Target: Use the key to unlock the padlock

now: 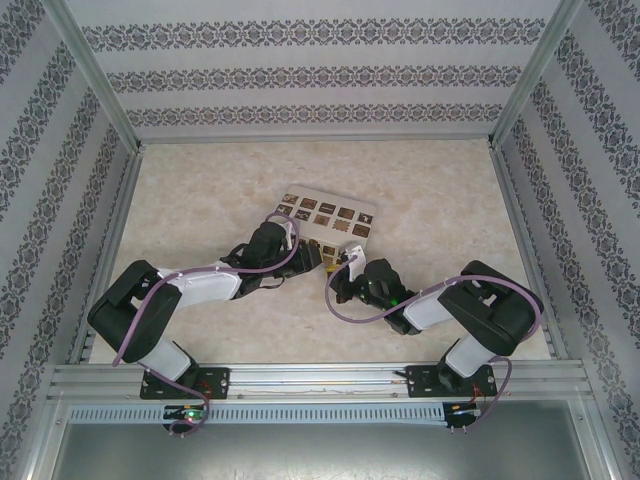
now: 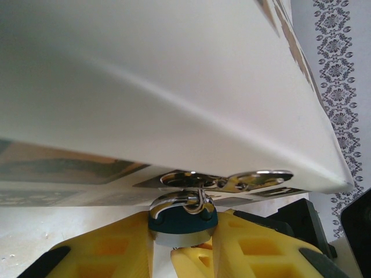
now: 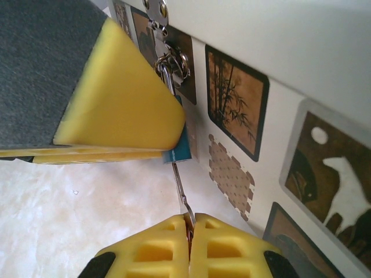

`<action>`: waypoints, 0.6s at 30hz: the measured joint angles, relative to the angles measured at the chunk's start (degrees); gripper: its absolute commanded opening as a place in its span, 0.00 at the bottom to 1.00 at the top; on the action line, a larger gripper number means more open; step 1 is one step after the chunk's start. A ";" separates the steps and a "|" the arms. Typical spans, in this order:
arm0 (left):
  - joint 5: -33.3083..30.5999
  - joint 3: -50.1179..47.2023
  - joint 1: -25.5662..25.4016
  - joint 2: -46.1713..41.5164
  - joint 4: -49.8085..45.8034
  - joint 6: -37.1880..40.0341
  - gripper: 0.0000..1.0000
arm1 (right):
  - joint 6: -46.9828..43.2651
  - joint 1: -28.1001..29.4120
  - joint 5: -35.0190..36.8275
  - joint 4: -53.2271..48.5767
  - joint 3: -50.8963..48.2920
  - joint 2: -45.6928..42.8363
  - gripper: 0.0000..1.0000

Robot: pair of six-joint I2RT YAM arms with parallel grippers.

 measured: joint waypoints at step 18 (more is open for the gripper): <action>0.02 0.00 0.00 0.00 0.02 -0.04 0.29 | 0.22 -0.74 0.42 0.22 -0.04 0.00 0.00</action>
